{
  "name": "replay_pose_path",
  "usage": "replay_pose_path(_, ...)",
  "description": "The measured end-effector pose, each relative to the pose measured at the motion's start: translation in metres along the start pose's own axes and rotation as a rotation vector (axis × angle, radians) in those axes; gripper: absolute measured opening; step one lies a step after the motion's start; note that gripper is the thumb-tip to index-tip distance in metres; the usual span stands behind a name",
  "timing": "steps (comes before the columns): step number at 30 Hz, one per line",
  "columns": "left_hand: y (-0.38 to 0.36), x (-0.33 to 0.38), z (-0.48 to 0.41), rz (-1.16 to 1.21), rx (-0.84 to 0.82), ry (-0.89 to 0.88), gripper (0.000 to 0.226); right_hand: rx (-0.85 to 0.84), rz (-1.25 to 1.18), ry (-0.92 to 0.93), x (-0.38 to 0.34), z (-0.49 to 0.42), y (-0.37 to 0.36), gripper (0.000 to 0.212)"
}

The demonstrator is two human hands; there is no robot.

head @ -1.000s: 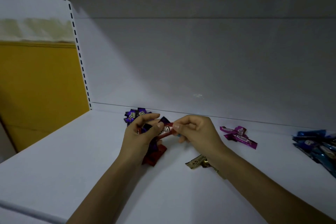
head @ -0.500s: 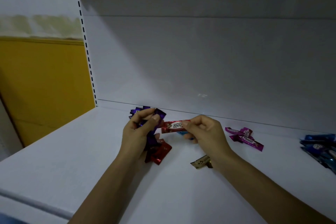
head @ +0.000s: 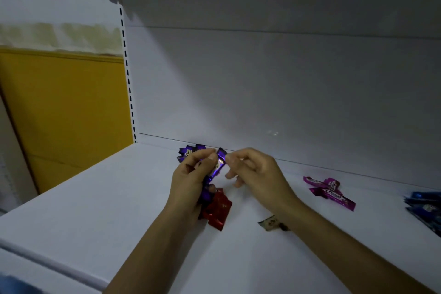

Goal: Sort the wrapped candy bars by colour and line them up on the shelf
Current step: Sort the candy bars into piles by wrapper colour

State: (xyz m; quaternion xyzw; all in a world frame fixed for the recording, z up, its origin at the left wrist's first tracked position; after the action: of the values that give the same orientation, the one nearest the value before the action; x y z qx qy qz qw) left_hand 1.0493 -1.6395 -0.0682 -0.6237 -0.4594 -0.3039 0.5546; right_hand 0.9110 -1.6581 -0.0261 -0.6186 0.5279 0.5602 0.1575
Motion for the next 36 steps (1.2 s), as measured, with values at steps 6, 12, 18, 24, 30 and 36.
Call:
replay_pose_path(6, 0.011, 0.007, 0.002, -0.090, 0.115, -0.098, 0.006, -0.056, -0.117, -0.135, 0.007, -0.036, -0.008, 0.005)
replay_pose_path(12, 0.031, 0.003, 0.001, 0.746, 0.285, -0.035, 0.016, 0.183, -0.424, -0.355, 0.049, -0.083, -0.004, 0.011)
replay_pose_path(18, 0.040, -0.002, -0.003, 0.912, 0.267, -0.048, 0.032, 0.126, -0.254, -0.501, 0.084, -0.114, -0.019, 0.011)
replay_pose_path(24, 0.040, -0.001, -0.006, 0.889, 0.251, -0.050, 0.044, 0.078, 0.166, -0.198, 0.047, -0.100, -0.021, 0.009)
replay_pose_path(30, 0.031, 0.001, -0.009, 0.854, 0.145, -0.036, 0.049, -0.412, 0.071, -0.010, 0.009, -0.060, -0.067, 0.039)
replay_pose_path(36, 0.023, -0.005, -0.008, 0.729, 0.134, 0.077, 0.046, -0.288, 0.102, 0.018, 0.020, -0.066, -0.060, 0.017)
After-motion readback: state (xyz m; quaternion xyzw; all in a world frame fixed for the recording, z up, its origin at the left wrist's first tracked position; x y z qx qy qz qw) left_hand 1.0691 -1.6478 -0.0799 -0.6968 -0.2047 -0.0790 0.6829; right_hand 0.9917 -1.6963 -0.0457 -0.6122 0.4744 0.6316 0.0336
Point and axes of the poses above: each hand's wrist, its own z-axis away from the middle knuckle, its own y-axis out of the back of the hand, x = y × z, the point moved 6 cm from there along -z, towards the middle knuckle, and after that the axes turned 12 degrees about -x, right-handed, at the moved point
